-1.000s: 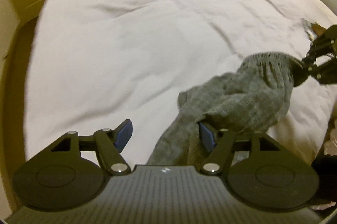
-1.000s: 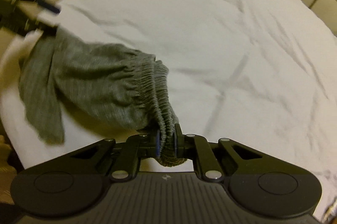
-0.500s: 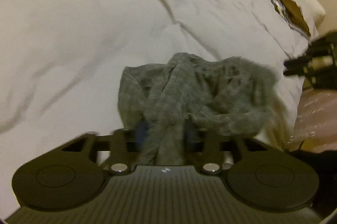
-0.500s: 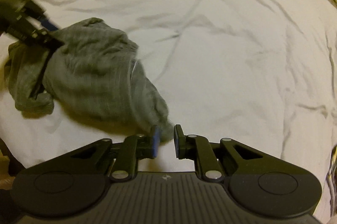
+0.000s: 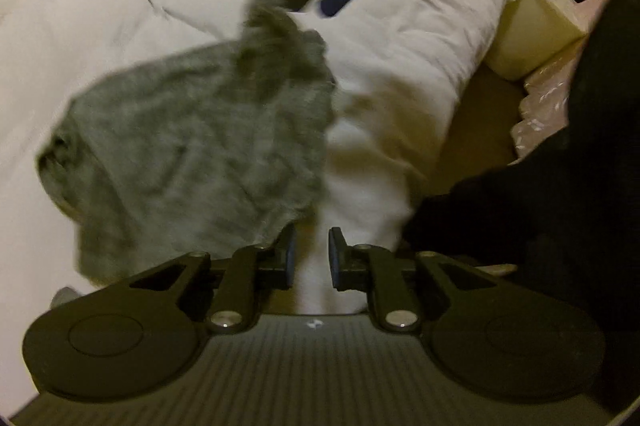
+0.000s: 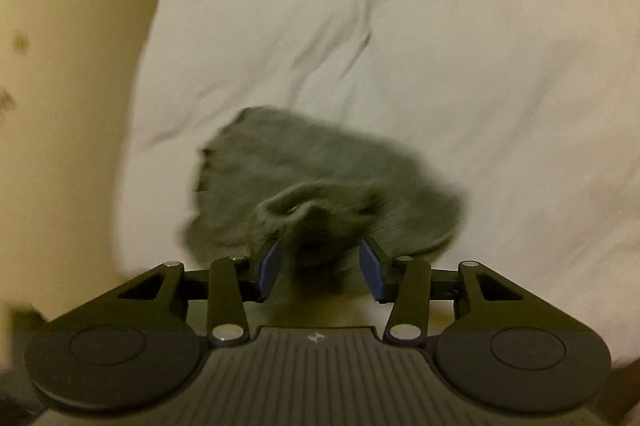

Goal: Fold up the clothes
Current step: 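Lift the shorts by the waistband with both grippers and pull them apart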

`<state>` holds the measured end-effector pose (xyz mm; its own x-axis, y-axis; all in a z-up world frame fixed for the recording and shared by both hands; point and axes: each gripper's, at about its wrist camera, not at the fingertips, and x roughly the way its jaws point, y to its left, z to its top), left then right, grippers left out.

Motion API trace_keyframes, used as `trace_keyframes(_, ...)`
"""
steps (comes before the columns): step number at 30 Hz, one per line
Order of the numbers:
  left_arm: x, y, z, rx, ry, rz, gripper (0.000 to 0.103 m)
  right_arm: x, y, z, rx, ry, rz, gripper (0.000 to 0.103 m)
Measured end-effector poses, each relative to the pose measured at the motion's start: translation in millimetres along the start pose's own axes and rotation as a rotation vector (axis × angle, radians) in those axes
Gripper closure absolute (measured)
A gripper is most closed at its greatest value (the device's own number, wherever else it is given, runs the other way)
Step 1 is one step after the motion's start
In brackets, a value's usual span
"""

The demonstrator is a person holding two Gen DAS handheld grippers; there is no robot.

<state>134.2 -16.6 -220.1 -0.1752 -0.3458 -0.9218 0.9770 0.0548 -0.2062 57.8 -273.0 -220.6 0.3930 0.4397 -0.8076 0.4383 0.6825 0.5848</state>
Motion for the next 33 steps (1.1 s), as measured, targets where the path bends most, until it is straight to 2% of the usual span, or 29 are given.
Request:
trace_keyframes(2, -1.8, -2.4, -5.6, -0.038, 0.008, -0.005, 0.089, 10.1, 2.7, -4.0, 0.021, 0.011, 0.038, 0.043)
trace_keyframes(6, -15.6, 5.4, -15.8, -0.03, -0.005, 0.004, 0.081, 23.9, -1.3, -23.9, 0.108, -0.008, 0.043, 0.042)
trace_keyframes(11, -35.6, 33.6, -30.7, 0.044, -0.011, 0.023, 0.081, 31.3, 0.6, -36.0, 0.235, -0.198, 0.011, 0.042)
trace_keyframes(13, -43.4, 46.7, -35.2, 0.065, -0.016, 0.029, 0.081, 36.1, 1.3, -35.3, 0.276, -0.244, -0.005, 0.044)
trace_keyframes(15, -49.5, 65.0, -33.0, 0.063, -0.028, 0.038, 0.081, 41.1, -1.4, -36.6, 0.298, -0.244, -0.036, 0.085)
trace_keyframes(16, -50.5, 72.2, -29.1, 0.077, -0.031, 0.046, 0.08, 41.8, -3.5, -38.6, 0.309, -0.238, -0.051, 0.086)
trace_keyframes(19, -45.6, 79.3, -0.2, 0.142, -0.065, 0.042, 0.063, 21.7, -3.8, -57.8, 0.254, -0.231, -0.093, 0.092)
trace_keyframes(21, -41.2, 81.9, 21.5, 0.188, -0.091, 0.035, 0.059, 0.6, -3.9, -77.4, 0.191, -0.208, -0.152, 0.092)
trace_keyframes(24, -31.3, 83.1, 56.4, 0.263, -0.128, 0.019, 0.054, -29.7, -16.6, -111.2, 0.19, -0.189, -0.235, 0.093)
trace_keyframes(26, -12.1, 73.8, 87.7, 0.336, -0.142, -0.015, 0.048, -47.5, -28.1, -131.9, 0.217, -0.19, -0.285, 0.093)
trace_keyframes(29, 30.8, 55.4, 129.4, 0.447, -0.129, -0.071, 0.047, -60.1, -44.3, -154.4, 0.269, -0.219, -0.319, 0.093)
trace_keyframes(33, 99.8, 31.7, 170.9, 0.574, -0.056, -0.121, 0.046, -63.5, -50.4, -176.0, 0.275, -0.245, -0.341, 0.093)
